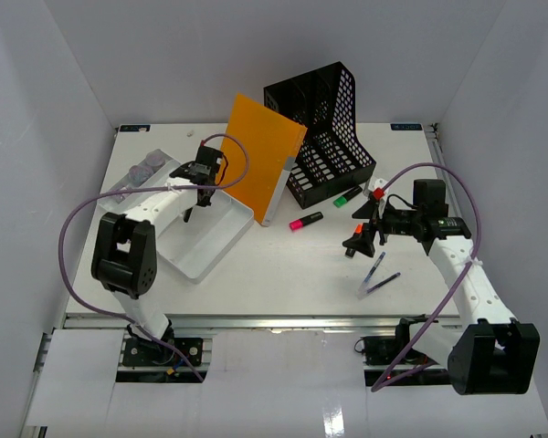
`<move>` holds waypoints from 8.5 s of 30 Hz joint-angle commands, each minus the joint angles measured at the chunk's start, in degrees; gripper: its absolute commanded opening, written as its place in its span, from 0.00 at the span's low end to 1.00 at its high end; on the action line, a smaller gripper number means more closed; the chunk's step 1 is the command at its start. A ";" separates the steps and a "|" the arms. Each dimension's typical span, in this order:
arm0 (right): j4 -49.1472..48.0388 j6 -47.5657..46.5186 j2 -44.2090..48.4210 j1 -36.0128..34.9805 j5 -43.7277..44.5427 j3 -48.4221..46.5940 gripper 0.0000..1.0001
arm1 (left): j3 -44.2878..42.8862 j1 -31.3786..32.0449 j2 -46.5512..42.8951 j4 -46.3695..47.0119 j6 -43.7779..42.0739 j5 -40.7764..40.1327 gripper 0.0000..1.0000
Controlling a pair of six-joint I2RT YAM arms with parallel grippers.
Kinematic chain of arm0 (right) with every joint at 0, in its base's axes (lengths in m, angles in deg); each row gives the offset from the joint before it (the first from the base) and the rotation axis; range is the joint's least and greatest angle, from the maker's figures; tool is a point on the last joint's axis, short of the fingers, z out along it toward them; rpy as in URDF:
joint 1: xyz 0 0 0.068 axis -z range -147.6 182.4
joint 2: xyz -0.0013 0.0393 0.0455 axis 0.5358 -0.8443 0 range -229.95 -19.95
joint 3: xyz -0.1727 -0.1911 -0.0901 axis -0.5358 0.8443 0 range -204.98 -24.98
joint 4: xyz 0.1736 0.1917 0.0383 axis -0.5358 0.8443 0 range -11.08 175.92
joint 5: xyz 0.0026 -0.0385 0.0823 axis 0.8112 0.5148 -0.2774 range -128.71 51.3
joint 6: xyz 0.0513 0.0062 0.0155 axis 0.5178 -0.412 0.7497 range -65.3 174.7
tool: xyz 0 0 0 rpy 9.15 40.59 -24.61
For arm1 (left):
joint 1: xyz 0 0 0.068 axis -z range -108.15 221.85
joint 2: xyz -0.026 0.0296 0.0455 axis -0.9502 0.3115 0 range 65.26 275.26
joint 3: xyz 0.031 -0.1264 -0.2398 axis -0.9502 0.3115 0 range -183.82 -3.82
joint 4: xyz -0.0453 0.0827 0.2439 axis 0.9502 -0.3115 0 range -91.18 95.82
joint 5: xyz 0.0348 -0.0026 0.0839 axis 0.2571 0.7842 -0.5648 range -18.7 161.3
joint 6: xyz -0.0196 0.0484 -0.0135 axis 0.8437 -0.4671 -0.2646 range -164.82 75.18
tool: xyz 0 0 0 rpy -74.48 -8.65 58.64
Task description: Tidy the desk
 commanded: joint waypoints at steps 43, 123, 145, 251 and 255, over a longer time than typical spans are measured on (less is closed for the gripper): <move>15.38 -63.43 -25.94 -5.19 25.95 -17.68 0.94 | 33.13 -0.24 -43.71 26.72 8.10 42.34 0.98; 20.62 -20.12 -43.26 -8.37 15.46 -43.62 0.08 | 54.89 8.50 -40.95 84.51 49.25 58.56 0.90; -3.10 13.91 -14.96 -10.20 1.56 -16.88 0.08 | 33.17 23.67 -10.29 89.96 54.51 40.19 0.92; -8.16 24.47 -15.74 -7.27 39.66 -2.74 0.89 | 28.99 1.08 -39.33 25.91 21.17 44.36 0.98; -9.17 34.77 -17.25 -10.47 48.34 -2.29 0.91 | 39.97 1.17 -46.94 36.76 32.31 48.65 0.98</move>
